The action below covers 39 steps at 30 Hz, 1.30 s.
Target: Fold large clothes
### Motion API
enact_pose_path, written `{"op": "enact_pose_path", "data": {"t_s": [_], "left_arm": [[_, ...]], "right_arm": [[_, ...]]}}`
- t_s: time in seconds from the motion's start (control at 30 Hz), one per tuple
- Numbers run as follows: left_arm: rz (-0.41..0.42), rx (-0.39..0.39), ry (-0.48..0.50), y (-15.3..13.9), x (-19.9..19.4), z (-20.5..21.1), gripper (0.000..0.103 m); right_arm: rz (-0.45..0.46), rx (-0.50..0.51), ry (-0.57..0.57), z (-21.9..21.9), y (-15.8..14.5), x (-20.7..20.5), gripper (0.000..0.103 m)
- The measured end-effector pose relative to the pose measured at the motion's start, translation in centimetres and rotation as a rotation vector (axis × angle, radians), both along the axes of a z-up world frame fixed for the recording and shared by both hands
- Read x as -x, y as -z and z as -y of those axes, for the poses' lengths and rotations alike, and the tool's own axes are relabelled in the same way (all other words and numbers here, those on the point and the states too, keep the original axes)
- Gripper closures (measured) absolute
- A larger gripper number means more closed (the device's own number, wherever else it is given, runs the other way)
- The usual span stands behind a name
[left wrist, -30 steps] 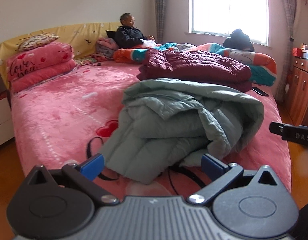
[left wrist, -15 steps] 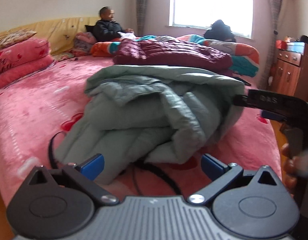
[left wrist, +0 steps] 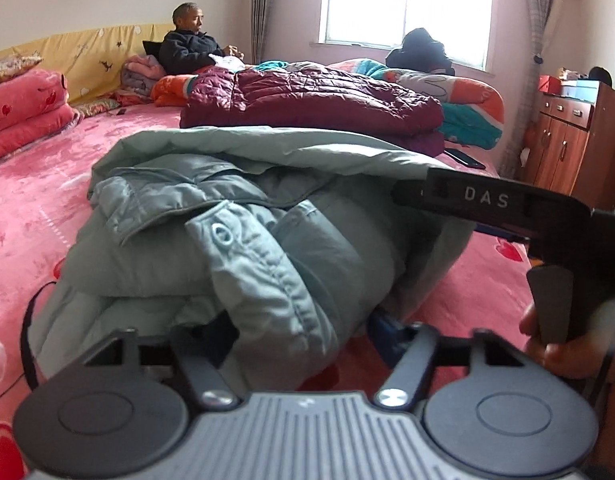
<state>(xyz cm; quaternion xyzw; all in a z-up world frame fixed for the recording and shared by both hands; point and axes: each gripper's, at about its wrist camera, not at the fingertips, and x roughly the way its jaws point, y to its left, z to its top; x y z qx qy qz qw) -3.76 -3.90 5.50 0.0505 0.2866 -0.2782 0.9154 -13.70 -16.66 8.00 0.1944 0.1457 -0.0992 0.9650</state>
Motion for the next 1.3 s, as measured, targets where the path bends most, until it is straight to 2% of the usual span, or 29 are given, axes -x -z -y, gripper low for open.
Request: {"op": "enact_pose_path", "data": {"t_s": [0.03, 0.07, 0.2, 0.27, 0.33, 0.4, 0.43, 0.53, 0.77, 1.07, 1.3], "left_arm": [[-0.002, -0.003, 0.001, 0.1, -0.2, 0.1, 0.051], [0.002, -0.011, -0.001, 0.1, -0.3, 0.3, 0.059], [0.002, 0.013, -0.009, 0.0, -0.6, -0.1, 0.084], [0.000, 0.035, -0.015, -0.2, -0.7, -0.6, 0.089], [0.001, 0.047, -0.020, -0.6, -0.8, -0.8, 0.092], [-0.010, 0.072, -0.037, -1.1, -1.0, -1.4, 0.094], [-0.020, 0.089, -0.050, -1.4, -1.1, -1.9, 0.095], [-0.045, 0.127, -0.078, -2.0, -1.3, -3.2, 0.096], [-0.021, 0.164, -0.107, -3.8, -0.8, -6.3, 0.096], [0.012, 0.241, -0.158, -7.1, 0.2, -11.1, 0.097], [-0.016, 0.246, -0.129, -7.9, 3.2, -14.3, 0.097]], "right_arm": [[-0.002, -0.005, -0.001, 0.1, 0.1, -0.1, 0.002], [-0.005, -0.006, -0.002, 0.0, 0.1, -0.2, 0.005], [-0.029, 0.035, 0.003, -0.4, 0.1, -1.1, 0.027], [-0.042, 0.053, 0.009, -0.6, 0.1, -1.5, 0.038], [-0.054, 0.079, 0.025, -0.9, -0.2, -1.7, 0.063], [-0.061, 0.096, 0.039, -1.2, -0.4, -1.5, 0.072], [-0.062, 0.103, 0.044, -1.3, -0.5, -1.3, 0.080], [-0.052, 0.117, 0.076, -0.9, -0.8, -0.8, 0.089], [-0.014, 0.042, 0.094, -0.4, -2.5, 1.7, 0.091], [-0.026, -0.080, -0.026, -2.9, -4.4, 4.3, 0.091], [-0.077, -0.164, -0.096, -4.2, -4.6, 8.8, 0.091]]}}
